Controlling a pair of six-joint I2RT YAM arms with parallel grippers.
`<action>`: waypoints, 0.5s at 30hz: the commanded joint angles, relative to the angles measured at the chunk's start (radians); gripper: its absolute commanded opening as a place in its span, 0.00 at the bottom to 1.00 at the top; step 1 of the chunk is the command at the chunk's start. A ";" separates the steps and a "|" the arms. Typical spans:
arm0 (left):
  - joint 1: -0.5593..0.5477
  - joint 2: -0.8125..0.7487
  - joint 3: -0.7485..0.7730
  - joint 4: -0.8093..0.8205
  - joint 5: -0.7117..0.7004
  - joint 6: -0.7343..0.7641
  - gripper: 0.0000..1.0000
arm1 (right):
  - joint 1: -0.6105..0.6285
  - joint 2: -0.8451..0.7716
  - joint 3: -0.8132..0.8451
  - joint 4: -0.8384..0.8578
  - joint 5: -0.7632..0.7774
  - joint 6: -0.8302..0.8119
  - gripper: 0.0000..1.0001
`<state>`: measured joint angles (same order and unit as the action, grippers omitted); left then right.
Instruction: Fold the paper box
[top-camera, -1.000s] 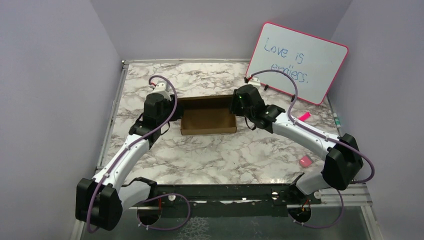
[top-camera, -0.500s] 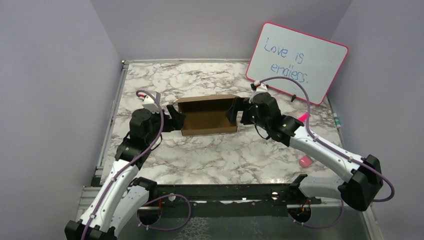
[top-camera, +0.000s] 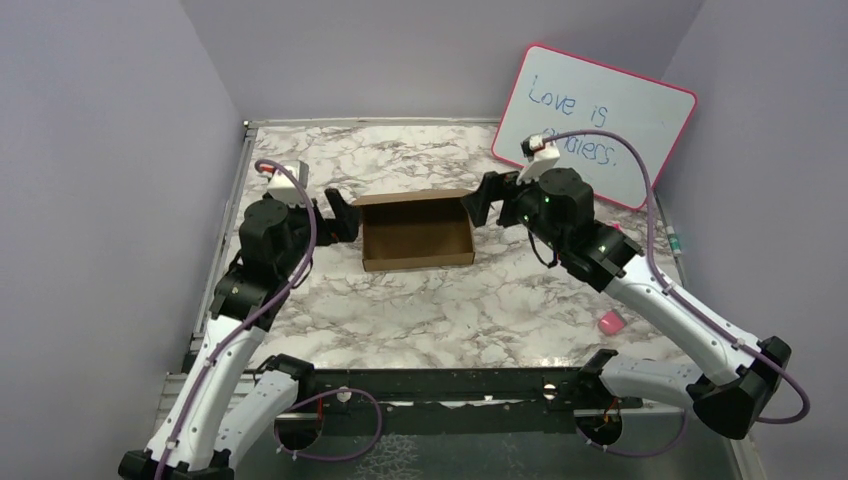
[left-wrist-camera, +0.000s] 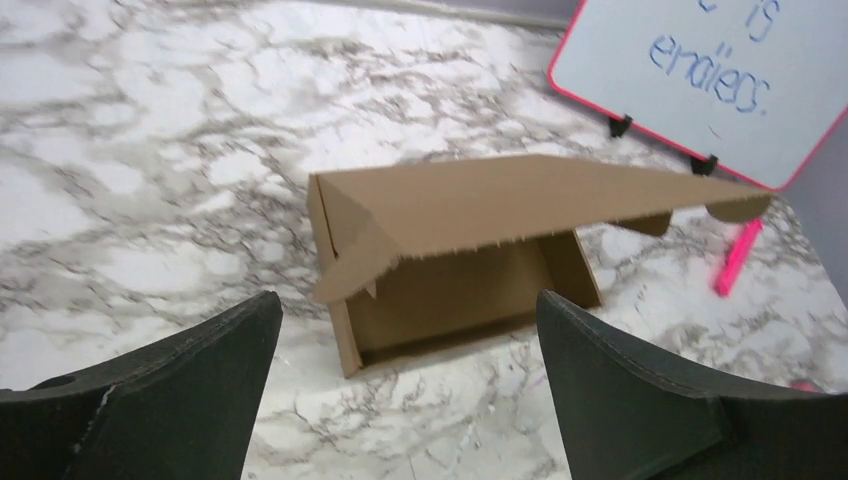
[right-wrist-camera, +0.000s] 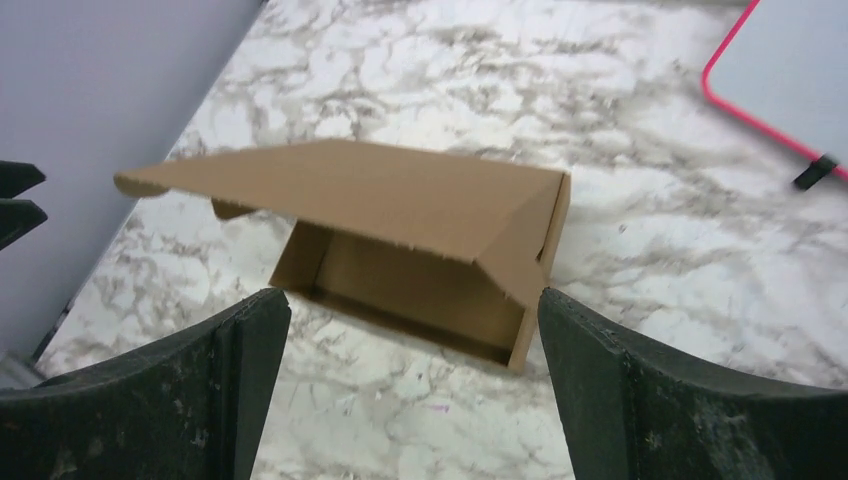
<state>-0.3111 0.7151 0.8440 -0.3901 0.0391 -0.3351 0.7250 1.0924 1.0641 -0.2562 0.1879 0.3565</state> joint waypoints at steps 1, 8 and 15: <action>0.001 0.131 0.142 -0.008 -0.168 0.070 0.96 | -0.056 0.073 0.117 -0.014 0.048 -0.096 1.00; 0.067 0.339 0.241 0.012 -0.008 0.089 0.87 | -0.123 0.227 0.227 0.003 -0.069 -0.129 1.00; 0.076 0.388 0.182 0.019 0.077 0.089 0.82 | -0.132 0.301 0.189 -0.008 -0.140 -0.129 0.96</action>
<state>-0.2375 1.1130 1.0531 -0.3859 0.0311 -0.2604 0.5957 1.3842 1.2713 -0.2569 0.1120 0.2424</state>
